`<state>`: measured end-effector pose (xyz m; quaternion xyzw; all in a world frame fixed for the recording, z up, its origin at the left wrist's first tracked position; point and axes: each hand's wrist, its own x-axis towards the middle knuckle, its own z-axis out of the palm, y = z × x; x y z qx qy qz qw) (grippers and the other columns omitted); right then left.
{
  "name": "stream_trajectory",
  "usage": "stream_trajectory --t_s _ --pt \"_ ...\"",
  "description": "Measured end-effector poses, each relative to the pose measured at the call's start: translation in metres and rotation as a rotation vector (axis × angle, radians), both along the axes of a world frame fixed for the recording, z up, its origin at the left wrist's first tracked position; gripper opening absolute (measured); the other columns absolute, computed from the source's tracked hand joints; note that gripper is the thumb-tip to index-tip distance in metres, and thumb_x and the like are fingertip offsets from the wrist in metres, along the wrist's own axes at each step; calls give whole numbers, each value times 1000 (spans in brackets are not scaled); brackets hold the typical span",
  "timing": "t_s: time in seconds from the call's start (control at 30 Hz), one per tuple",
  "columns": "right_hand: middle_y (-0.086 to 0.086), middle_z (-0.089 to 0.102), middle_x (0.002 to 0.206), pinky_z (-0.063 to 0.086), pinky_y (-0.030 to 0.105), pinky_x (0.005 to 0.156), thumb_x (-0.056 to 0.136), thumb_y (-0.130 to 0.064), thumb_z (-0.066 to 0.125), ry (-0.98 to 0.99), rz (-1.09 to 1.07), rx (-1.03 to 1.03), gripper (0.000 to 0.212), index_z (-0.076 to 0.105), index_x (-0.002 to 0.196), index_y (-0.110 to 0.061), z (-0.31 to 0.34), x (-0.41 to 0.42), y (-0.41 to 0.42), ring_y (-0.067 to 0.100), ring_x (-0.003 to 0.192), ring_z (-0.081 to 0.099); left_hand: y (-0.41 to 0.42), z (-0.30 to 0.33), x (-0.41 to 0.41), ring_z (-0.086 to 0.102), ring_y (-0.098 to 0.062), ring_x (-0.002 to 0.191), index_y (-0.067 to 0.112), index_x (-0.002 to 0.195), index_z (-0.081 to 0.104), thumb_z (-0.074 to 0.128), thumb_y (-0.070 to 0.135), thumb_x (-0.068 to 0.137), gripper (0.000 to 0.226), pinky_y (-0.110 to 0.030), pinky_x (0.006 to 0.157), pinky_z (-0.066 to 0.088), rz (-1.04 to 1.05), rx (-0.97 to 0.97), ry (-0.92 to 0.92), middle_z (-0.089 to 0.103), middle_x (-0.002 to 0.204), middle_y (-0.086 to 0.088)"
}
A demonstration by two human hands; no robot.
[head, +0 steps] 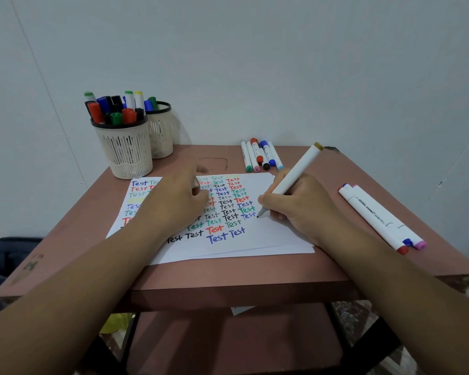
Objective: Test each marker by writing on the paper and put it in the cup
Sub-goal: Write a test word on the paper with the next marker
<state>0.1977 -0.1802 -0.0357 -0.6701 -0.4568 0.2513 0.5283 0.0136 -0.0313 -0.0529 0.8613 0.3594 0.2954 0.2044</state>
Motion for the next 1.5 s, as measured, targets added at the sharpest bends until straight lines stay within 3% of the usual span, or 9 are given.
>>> stream_trajectory --t_s 0.23,0.37,0.5,0.63,0.77,0.87,1.07,1.23,1.5 --pt "-8 58 59 51 19 56 87 -7 77 -100 -21 -28 20 61 76 -11 -1 -1 0 11 60 59 1 0 -2 57 1 97 31 135 39 54 20 101 39 -25 81 44 -103 -53 -145 65 104 18" --pt "3 64 62 50 27 53 85 -9 82 -35 -64 88 16 67 81 -6 1 -1 0 13 55 58 0 0 -2 58 6 96 32 112 53 67 21 96 23 -13 74 38 -89 -15 -141 67 102 21" --pt "16 74 84 61 36 71 81 -1 83 99 -70 162 13 71 87 -3 -1 0 1 20 70 71 -2 -1 -3 63 -1 76 36 107 63 71 24 93 21 -20 70 46 -83 10 -137 65 93 15" --pt "20 73 102 61 28 81 91 12 63 354 10 212 19 73 94 -4 -1 1 0 26 93 75 -1 0 -4 65 -1 94 32 112 60 75 30 90 26 -30 84 52 -67 -49 -173 71 103 15" --pt "16 73 94 62 33 80 93 12 62 361 34 293 20 67 98 -7 0 2 1 27 85 73 -2 0 -4 59 0 80 37 92 60 74 28 90 17 -24 69 45 -102 38 -140 65 87 13" --pt "23 74 98 62 34 82 87 10 71 386 40 339 18 63 91 -7 1 3 1 33 90 75 -2 0 -5 57 1 79 41 93 62 76 30 88 19 -18 66 39 -132 79 -140 62 86 17" --pt "33 70 114 61 29 85 95 13 59 456 144 306 15 64 108 10 0 3 -1 36 102 74 1 -3 -5 59 -3 80 37 101 71 77 32 86 17 -31 71 49 -186 118 -161 66 86 15" --pt "27 74 107 63 30 82 92 11 63 465 157 303 12 64 99 1 2 -1 -1 39 99 75 -1 -3 -4 60 -8 78 30 102 73 80 30 84 20 -39 71 51 -210 145 -167 67 83 9" --pt "30 74 100 64 34 80 86 8 72 378 137 246 13 67 96 4 2 -6 -1 40 92 76 -4 -3 -4 56 -7 78 29 104 74 82 30 81 24 -19 64 41 -229 194 -135 63 81 14"
